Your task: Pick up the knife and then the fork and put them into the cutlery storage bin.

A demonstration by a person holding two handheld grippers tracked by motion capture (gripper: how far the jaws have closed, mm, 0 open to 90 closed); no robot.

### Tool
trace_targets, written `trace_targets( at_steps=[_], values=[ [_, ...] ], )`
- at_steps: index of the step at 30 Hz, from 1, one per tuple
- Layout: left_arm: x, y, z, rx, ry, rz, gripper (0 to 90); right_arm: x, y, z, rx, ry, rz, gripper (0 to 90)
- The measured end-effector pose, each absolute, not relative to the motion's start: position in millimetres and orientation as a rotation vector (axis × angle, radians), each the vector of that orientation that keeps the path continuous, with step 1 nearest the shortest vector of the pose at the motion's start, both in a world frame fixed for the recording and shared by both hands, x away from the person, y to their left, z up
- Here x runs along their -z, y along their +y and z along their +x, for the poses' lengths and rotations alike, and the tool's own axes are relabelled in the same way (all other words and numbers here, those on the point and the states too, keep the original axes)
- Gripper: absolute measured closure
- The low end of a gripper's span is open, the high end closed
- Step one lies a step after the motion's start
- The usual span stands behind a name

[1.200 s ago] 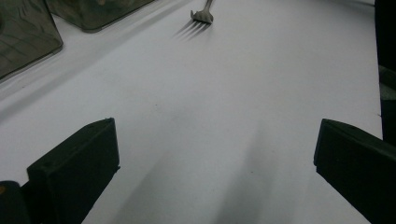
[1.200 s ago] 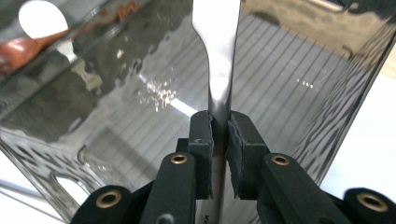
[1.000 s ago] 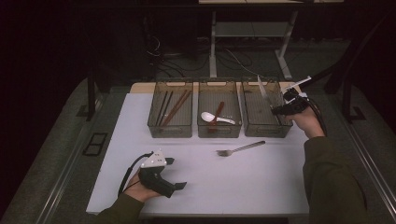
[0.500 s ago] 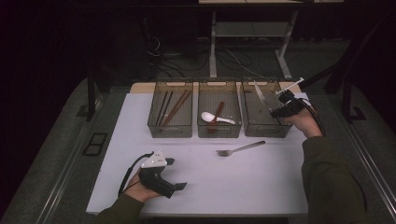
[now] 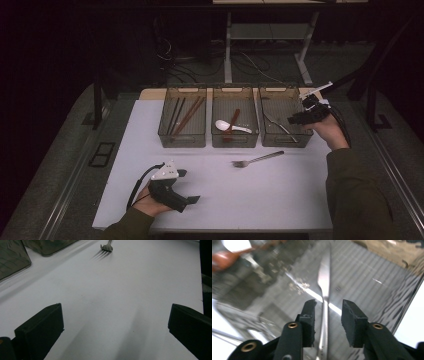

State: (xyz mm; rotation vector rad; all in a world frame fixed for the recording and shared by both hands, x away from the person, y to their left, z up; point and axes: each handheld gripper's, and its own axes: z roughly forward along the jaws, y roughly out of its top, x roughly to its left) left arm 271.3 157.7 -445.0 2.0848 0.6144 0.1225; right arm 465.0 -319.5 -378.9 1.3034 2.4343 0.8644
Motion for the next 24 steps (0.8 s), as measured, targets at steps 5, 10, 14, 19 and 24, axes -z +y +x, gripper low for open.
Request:
trace_targets(
  at_steps=[5,10,14,19,24],
  values=[
    [444.9,157.7,271.1,-0.123,0.613,2.084,0.0,363.3,-320.3,447.7,-1.019,2.385,1.262,57.2],
    [444.9,157.3,270.9,-0.123,0.616,2.082,0.0,351.7,-314.5,422.5,-1.098,2.396,1.171,64.3],
    [445.0,157.3,271.0,-0.123,0.615,2.084,0.0,351.4,-307.0,402.7,-1.137,2.431,1.114,77.0],
    [445.3,156.9,270.8,-0.122,0.616,2.085,0.0,362.6,-293.1,383.1,-1.148,2.503,1.040,88.6],
    [445.3,158.0,271.2,-0.125,0.618,2.087,0.0,379.7,-278.5,377.0,-1.078,2.561,1.009,89.5]
  ],
)
